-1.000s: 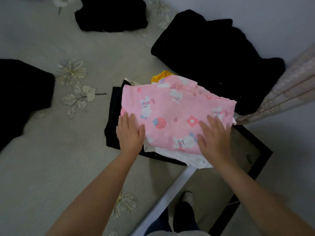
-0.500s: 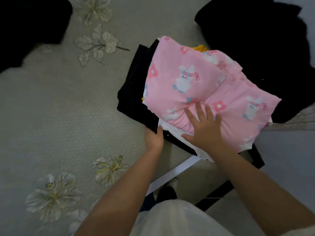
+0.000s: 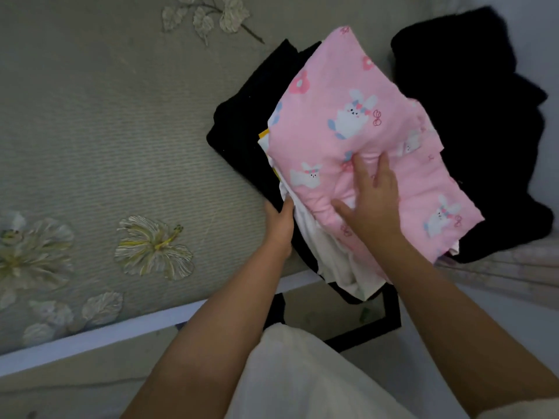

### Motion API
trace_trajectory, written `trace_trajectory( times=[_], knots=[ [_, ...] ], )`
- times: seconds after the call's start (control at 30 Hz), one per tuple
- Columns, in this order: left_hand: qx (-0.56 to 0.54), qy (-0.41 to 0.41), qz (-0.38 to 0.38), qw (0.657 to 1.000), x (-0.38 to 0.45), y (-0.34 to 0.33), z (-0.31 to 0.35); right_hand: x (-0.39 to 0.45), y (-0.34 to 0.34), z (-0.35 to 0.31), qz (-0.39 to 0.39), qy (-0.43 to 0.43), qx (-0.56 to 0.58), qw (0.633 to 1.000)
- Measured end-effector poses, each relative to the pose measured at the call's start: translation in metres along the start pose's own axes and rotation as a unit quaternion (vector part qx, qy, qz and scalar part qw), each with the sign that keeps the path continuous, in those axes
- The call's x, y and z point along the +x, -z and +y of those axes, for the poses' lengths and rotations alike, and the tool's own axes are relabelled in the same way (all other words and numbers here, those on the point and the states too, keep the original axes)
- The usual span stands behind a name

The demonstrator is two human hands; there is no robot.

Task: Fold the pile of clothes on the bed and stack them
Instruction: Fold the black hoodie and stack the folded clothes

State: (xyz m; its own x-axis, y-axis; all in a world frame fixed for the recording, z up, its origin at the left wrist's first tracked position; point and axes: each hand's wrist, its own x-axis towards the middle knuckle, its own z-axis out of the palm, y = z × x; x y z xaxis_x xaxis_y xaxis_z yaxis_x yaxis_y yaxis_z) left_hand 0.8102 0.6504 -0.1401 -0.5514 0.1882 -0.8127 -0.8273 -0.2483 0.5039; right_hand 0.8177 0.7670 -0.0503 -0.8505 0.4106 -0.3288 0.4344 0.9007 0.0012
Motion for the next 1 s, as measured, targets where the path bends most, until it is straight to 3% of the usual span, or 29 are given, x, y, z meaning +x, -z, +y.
trace_trajectory(
  times=[0.1,0.23,0.37,0.53,0.63,0.87,1.0],
  knots=[
    [0.020,-0.080,0.002,0.997,-0.014,-0.013,-0.001,0.013,0.006,0.014,-0.042,0.030,0.024,0.998],
    [0.175,-0.186,0.033,0.966,-0.036,-0.045,-0.007,0.029,0.023,0.035,-0.064,0.075,0.036,0.994],
    [0.261,-0.161,0.076,0.949,-0.045,-0.070,0.000,0.045,0.036,0.052,-0.126,0.098,0.006,0.987],
    [0.244,-0.158,0.063,0.955,-0.042,-0.074,0.003,0.056,0.040,0.067,-0.156,0.139,-0.010,0.978],
    [0.234,-0.147,0.056,0.959,-0.044,-0.077,0.005,0.053,0.033,0.080,-0.155,0.121,-0.015,0.980],
    [0.222,-0.164,0.049,0.960,-0.035,-0.090,0.017,0.068,0.027,0.099,-0.169,0.130,0.024,0.977],
    [0.223,-0.166,0.011,0.961,-0.026,-0.101,0.034,0.086,0.042,0.111,-0.164,0.129,0.109,0.972]
  ],
)
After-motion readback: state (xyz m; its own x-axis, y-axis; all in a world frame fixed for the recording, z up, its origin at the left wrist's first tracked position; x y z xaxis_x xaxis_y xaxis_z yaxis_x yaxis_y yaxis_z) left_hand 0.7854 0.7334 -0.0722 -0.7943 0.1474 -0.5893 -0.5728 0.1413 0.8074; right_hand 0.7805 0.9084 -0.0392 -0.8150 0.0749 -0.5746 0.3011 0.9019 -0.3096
